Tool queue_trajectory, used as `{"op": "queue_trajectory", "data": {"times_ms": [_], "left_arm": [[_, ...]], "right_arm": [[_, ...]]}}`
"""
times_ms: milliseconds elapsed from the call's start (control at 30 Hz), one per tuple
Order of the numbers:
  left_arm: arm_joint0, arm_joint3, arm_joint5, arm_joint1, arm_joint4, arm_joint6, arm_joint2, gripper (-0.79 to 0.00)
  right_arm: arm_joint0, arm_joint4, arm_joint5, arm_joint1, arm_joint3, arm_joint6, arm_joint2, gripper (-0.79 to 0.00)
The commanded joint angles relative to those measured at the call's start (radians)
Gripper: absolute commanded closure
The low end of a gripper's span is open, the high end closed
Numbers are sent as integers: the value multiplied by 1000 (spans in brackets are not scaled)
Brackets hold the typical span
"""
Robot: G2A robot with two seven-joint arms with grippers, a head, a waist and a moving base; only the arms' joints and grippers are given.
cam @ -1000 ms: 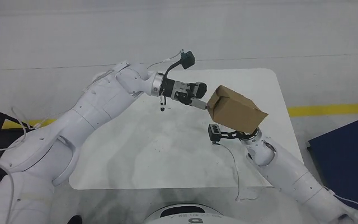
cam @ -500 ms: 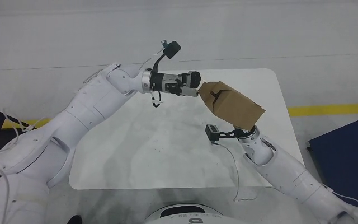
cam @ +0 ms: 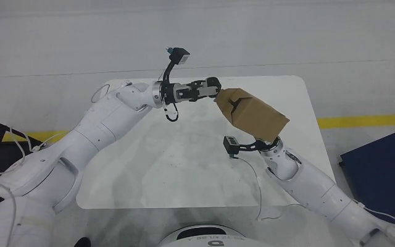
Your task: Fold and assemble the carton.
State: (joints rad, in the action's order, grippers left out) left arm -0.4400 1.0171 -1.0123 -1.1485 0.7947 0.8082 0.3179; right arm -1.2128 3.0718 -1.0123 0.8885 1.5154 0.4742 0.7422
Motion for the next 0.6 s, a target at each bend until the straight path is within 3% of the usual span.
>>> {"op": "queue_trajectory", "data": {"times_ms": [0,233,367,567], "left_arm": [[0,0,0,0,-1,0,0,-320],[0,0,0,0,-1,0,0,-357],[0,0,0,0,-1,0,0,-533],[0,0,0,0,-1,0,0,-616]], "right_arm": [[0,0,0,0,0,0,0,0],[0,0,0,0,0,0,0,0],[0,0,0,0,0,0,0,0],[0,0,0,0,0,0,0,0]]}}
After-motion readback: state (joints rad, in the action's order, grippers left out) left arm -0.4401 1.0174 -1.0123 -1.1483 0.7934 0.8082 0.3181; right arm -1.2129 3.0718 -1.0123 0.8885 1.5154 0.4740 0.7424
